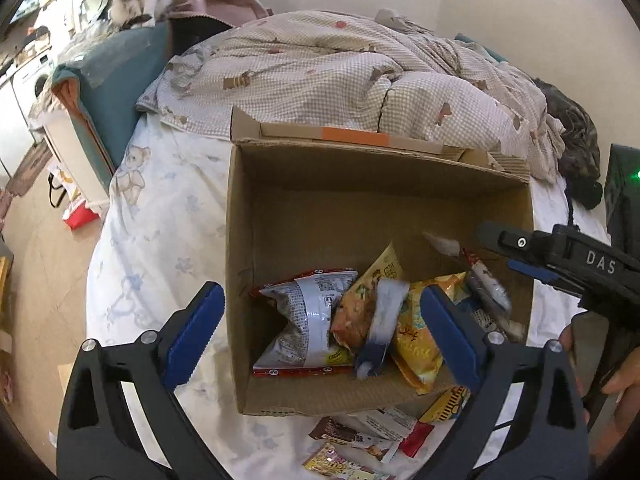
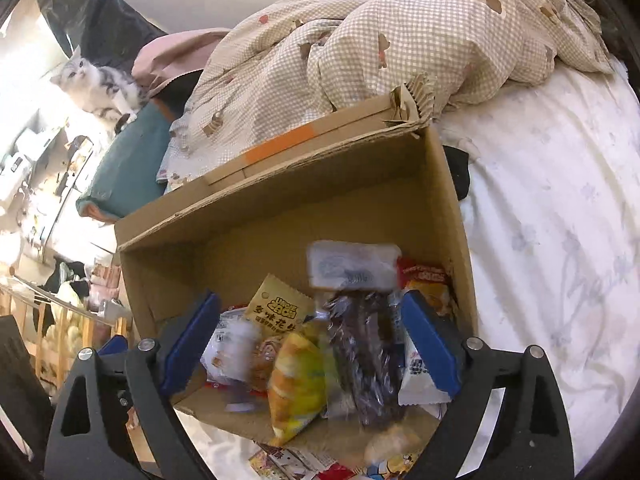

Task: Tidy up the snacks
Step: 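Withdraw both tools from the box toward the remaining snacks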

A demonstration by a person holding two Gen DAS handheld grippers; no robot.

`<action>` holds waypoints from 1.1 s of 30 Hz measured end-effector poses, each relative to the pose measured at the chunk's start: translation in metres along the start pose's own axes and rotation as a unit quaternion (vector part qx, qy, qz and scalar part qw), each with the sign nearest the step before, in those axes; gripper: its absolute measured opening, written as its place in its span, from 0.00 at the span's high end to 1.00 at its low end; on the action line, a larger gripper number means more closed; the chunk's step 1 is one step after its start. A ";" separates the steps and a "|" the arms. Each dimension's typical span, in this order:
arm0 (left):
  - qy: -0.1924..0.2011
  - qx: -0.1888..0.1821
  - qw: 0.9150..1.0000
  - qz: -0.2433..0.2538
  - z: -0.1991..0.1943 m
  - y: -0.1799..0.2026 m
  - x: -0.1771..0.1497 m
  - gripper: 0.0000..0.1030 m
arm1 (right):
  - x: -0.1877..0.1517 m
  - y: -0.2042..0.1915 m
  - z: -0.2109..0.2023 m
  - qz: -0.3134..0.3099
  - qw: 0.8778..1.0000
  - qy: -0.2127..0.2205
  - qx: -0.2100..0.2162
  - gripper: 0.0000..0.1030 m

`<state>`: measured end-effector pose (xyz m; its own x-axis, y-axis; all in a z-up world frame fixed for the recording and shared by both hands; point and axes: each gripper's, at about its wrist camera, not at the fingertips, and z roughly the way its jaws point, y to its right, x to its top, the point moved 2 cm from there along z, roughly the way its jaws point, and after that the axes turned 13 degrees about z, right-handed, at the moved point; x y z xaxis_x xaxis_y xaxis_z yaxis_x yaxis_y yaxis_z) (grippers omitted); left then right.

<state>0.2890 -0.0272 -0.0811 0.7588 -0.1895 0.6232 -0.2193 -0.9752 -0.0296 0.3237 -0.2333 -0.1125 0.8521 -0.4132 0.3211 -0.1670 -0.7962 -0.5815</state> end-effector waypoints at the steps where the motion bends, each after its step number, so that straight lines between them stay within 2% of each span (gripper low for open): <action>1: 0.003 0.005 1.000 0.002 -0.001 0.000 0.000 0.06 | 0.001 -0.001 0.000 -0.001 1.000 -0.001 0.001 0.09; 10: 0.005 0.009 1.000 -0.001 -0.010 -0.003 -0.004 0.06 | 0.001 0.002 -0.008 0.002 1.000 0.005 -0.007 0.09; 18: 0.004 0.007 1.000 -0.009 -0.026 -0.006 -0.011 0.06 | -0.014 -0.001 -0.038 -0.010 1.000 0.022 -0.003 0.09; 26: 0.003 -0.004 1.000 -0.021 -0.047 -0.007 -0.032 0.06 | -0.039 0.011 -0.055 -0.005 0.999 0.030 -0.037 0.09; 33: -0.006 -0.010 0.999 -0.041 -0.059 -0.010 -0.055 0.06 | -0.066 0.024 -0.066 0.018 0.999 0.021 -0.044 0.09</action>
<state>0.2132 -0.0006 -0.0692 0.7818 -0.1111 0.6135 -0.1687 -0.9850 0.0367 0.2303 -0.2543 -0.0984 0.8231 -0.4599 0.3333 -0.2426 -0.8152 -0.5259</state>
